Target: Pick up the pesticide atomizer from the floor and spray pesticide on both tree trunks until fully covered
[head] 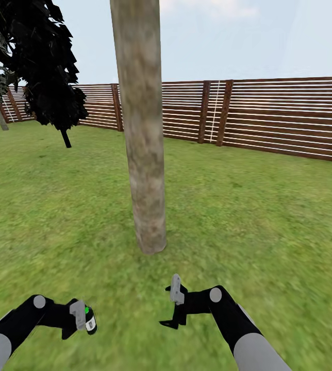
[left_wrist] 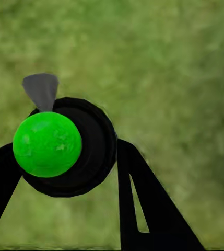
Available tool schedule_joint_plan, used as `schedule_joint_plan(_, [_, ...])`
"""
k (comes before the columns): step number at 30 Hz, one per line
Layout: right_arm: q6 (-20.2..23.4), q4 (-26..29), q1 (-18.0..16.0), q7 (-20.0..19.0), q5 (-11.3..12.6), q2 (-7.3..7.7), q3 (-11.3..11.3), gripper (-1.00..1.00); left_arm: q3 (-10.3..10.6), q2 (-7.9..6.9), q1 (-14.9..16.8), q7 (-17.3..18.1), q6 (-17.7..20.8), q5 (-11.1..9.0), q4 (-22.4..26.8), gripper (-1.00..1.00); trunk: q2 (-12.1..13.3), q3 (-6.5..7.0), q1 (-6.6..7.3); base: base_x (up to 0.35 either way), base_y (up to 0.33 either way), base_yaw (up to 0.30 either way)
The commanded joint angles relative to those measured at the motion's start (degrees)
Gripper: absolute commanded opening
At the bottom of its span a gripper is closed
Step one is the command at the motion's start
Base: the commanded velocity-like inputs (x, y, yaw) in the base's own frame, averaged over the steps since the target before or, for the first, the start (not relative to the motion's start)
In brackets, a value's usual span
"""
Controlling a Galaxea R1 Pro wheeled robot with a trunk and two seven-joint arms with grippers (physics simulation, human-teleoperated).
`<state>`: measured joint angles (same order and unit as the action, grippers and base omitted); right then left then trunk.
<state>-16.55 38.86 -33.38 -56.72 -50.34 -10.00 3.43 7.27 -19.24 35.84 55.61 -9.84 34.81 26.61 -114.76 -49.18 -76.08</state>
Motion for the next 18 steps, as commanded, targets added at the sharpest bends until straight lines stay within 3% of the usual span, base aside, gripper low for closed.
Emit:
schedule_joint_plan(1, [0.0, 0.0, 0.1, 0.1, 0.0, 0.0, 0.1, 1.0, -0.1, -0.6, 0.0, -1.1, 0.1, -0.1, -0.1, -1.0, 0.0, 0.0, 0.0, 0.0, 0.0, 0.0])
schedule_joint_plan(4, [-0.1, -0.9, 0.2, 1.5, 0.0, 1.61, 0.4, 1.0, -0.9, -1.12, -0.1, -9.7, 1.1, -0.7, -0.5, -1.0, 0.0, 0.0, 0.0, 0.0, 0.0, 0.0])
schedule_joint_plan(5, [-0.1, -1.8, 0.3, 4.0, 0.0, 2.63, 0.5, 1.0, -1.8, -1.01, -0.1, -13.3, 2.0, -0.9, -1.3, -1.0, 0.0, 0.0, 0.0, 0.0, 0.0, 0.0])
schedule_joint_plan(7, [-0.1, -7.0, 0.5, 15.1, 0.1, 4.99, 1.5, 1.0, -5.7, -0.57, -0.1, -20.9, 3.1, -1.8, -4.9, -1.0, 0.0, 0.0, 0.0, 0.0, 0.0, 0.0])
schedule_joint_plan(8, [-0.1, -10.3, 0.5, 20.7, 0.2, 5.59, 3.6, 1.0, -8.2, -0.46, -0.1, -23.5, 3.3, -2.9, -6.2, -1.0, 0.0, 0.0, 0.0, 0.0, 0.0, 0.0])
schedule_joint_plan(9, [-0.1, -13.6, 0.5, 26.9, 0.2, 5.88, 7.5, 1.0, -11.2, -0.33, -0.1, -26.1, 3.5, -4.5, -7.6, -1.0, 0.0, 0.0, 0.0, 0.0, 0.0, 0.0])
schedule_joint_plan(10, [-0.1, -16.8, 0.5, 34.7, 0.2, 6.08, 13.3, 1.0, -14.8, 0.03, -0.1, -29.3, 3.7, -6.3, -9.2, -1.0, 0.0, 0.0, 0.0, 0.0, 0.0, 0.0])
schedule_joint_plan(12, [-0.1, -19.1, 0.5, 45.8, 0.1, 6.26, 21.1, 1.0, -18.6, 0.41, -0.1, -34.3, 4.1, -7.9, -10.7, -1.0, 0.0, 0.0, 0.0, 0.0, 0.0, 0.0])
schedule_joint_plan(14, [-0.1, -19.9, 0.6, 55.1, 0.1, 7.09, 26.1, 1.0, -22.2, 1.64, -0.1, -40.1, 5.1, -9.0, -12.3, -1.0, 0.0, 0.0, 0.0, 0.0, 0.0, 0.0])
schedule_joint_plan(16, [-0.4, -21.2, 0.9, 59.4, 0.2, 8.96, 29.8, 1.0, -24.7, 4.01, -0.1, -43.0, 5.6, -9.9, -13.4, -1.0, 0.0, 0.0, 0.0, 0.0, 0.0, 0.0])
schedule_joint_plan(18, [-1.0, -21.8, 1.4, 60.5, 0.2, 9.82, 34.2, 1.0, -25.5, 6.14, -0.1, -43.8, 5.9, -10.2, -13.7, -1.0, 0.0, 0.0, 0.0, 0.0, 0.0, 0.0])
